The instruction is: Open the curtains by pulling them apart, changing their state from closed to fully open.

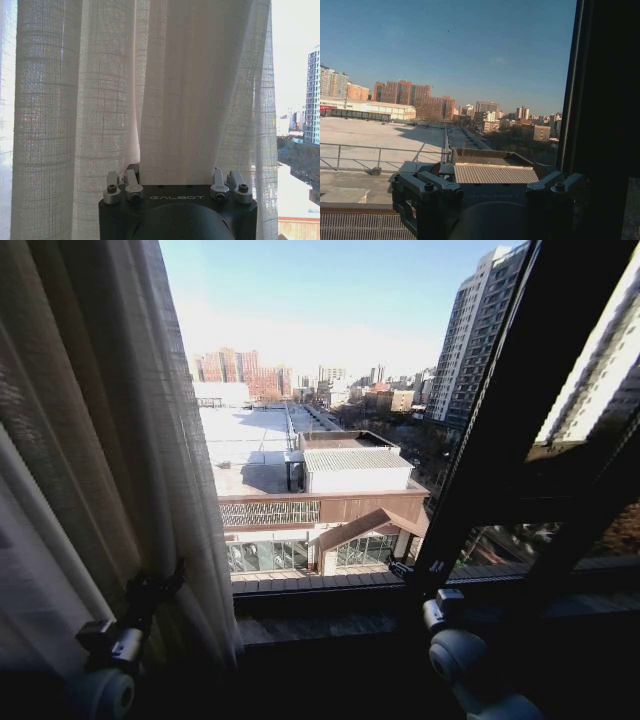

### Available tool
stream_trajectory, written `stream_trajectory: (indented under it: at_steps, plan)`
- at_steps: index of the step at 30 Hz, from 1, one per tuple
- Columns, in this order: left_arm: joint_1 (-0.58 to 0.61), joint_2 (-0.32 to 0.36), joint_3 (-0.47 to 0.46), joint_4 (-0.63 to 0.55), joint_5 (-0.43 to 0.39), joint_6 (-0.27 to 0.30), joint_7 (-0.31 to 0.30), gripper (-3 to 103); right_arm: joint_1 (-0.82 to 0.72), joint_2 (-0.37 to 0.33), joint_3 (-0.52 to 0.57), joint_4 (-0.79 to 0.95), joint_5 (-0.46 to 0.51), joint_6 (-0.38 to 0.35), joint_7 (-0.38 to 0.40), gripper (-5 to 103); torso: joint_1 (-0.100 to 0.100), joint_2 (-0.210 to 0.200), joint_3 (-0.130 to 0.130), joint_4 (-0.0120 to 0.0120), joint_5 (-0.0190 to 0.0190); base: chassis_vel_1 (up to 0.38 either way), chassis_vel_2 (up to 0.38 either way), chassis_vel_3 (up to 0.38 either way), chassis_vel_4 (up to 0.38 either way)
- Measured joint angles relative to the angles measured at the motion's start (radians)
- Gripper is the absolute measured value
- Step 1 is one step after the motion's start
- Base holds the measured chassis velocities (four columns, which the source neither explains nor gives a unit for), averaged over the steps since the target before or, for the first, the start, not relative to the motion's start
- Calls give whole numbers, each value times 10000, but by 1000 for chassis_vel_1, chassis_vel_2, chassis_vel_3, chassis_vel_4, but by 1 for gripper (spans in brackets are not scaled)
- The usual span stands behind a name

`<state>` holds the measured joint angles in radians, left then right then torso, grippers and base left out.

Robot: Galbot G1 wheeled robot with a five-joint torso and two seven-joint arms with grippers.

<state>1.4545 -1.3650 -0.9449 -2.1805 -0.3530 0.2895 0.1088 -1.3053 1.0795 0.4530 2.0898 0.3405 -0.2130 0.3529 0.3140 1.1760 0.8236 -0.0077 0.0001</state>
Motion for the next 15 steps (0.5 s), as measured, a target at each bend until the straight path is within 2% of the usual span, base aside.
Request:
stream_trajectory:
  at_steps: [1,2,4,6,10,11,13,15]
  plan:
    - [19,29,-29,33,0,-20,29,56,-24,43,-51,17,-47,23,-1,100,0,0,0,0,0,0,0,0,0]
    - [19,29,-29,33,0,-20,29,56,-24,43,-51,17,-47,23,-1,100,0,0,0,0,0,0,0,0,0]
    - [48,96,-98,98,-18,-68,60,44,-31,133,-174,39,-119,51,-5,100,0,0,0,1,0,0,0,0,0]
    - [51,106,-109,109,-22,-79,62,44,-30,152,-196,38,-132,54,-5,100,0,0,0,1,0,0,0,0,0]
    - [98,253,-204,149,-71,-155,86,23,-16,339,-397,39,-317,103,-25,100,0,0,0,1,0,0,0,0,0]
    - [98,253,-204,149,-71,-155,86,23,-16,339,-397,39,-317,103,-25,100,0,0,0,1,0,0,0,0,0]
    - [102,326,-230,149,-152,-158,93,12,-75,425,-421,108,-384,125,-35,100,0,0,0,1,0,0,0,0,0]
    - [102,338,-230,148,-174,-160,97,12,-104,444,-422,140,-395,129,-37,100,0,1,0,0,0,0,0,0,0]
